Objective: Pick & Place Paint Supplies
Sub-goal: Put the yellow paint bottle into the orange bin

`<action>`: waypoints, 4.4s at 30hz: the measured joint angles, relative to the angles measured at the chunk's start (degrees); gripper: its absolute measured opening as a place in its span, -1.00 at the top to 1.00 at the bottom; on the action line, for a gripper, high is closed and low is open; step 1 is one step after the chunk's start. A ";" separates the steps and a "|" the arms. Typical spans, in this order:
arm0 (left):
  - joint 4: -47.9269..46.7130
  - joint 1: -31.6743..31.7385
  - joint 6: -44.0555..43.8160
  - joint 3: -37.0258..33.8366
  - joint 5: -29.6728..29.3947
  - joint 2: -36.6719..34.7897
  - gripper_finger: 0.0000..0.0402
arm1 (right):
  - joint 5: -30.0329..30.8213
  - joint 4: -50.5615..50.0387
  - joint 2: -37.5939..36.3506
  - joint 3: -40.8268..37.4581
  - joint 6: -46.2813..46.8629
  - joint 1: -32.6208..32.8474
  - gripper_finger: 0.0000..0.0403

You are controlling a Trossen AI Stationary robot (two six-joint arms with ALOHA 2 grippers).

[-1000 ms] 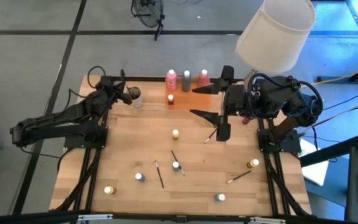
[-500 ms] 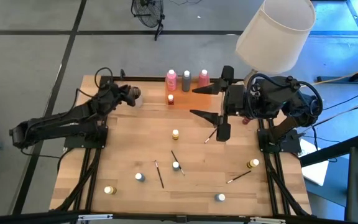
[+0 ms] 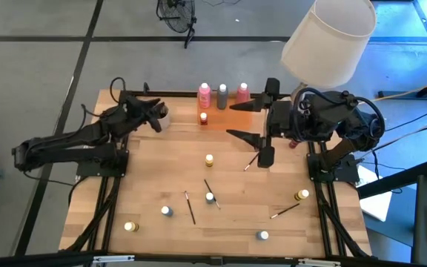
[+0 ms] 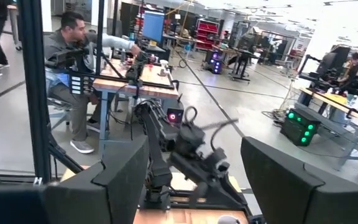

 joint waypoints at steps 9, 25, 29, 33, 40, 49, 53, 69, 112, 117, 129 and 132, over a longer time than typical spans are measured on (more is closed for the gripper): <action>-11.08 -12.58 10.65 14.84 5.59 2.03 0.48 | 0.26 -4.29 -0.02 0.02 4.08 -0.02 -0.30; -24.96 -19.85 4.89 26.89 8.07 3.66 0.48 | 4.27 -42.07 6.91 0.07 36.72 -2.02 -0.30; -27.40 -19.82 3.81 26.89 8.98 3.43 0.48 | 4.15 -44.81 10.89 0.04 44.00 -2.57 -0.30; -29.88 -19.74 1.47 26.89 8.99 3.94 0.48 | 3.23 -43.88 14.88 0.04 52.74 -3.74 -0.30; -29.98 -19.74 -7.73 26.89 14.42 3.89 0.42 | -9.45 -45.41 21.73 0.02 62.44 -7.02 -0.30; -30.01 -19.74 -10.99 26.89 16.98 -1.21 0.38 | -13.04 -45.41 27.01 0.00 60.31 -9.29 -0.30; -30.01 -19.74 -13.44 26.89 16.21 -4.24 0.38 | -10.61 -44.64 29.38 0.00 60.71 -9.70 -0.30; -37.62 -19.74 -9.90 26.89 16.49 -8.33 0.38 | -18.96 -37.79 34.51 -0.04 66.21 -17.51 -0.30; -35.98 -19.74 -8.36 26.89 16.53 -8.57 0.37 | -19.53 -37.67 40.89 -0.02 62.30 -17.45 -0.30; -35.98 -19.74 -8.37 26.89 16.53 -8.57 0.37 | -20.02 -37.60 40.89 -0.02 62.52 -17.64 -0.30; -36.00 -19.74 -8.33 26.89 16.53 -8.57 0.37 | -20.87 -37.79 40.89 -0.02 63.35 -17.62 -0.30; -36.00 -19.75 -8.34 26.89 16.53 -8.57 0.37 | -21.12 -36.65 40.87 -1.35 63.35 -17.62 -0.30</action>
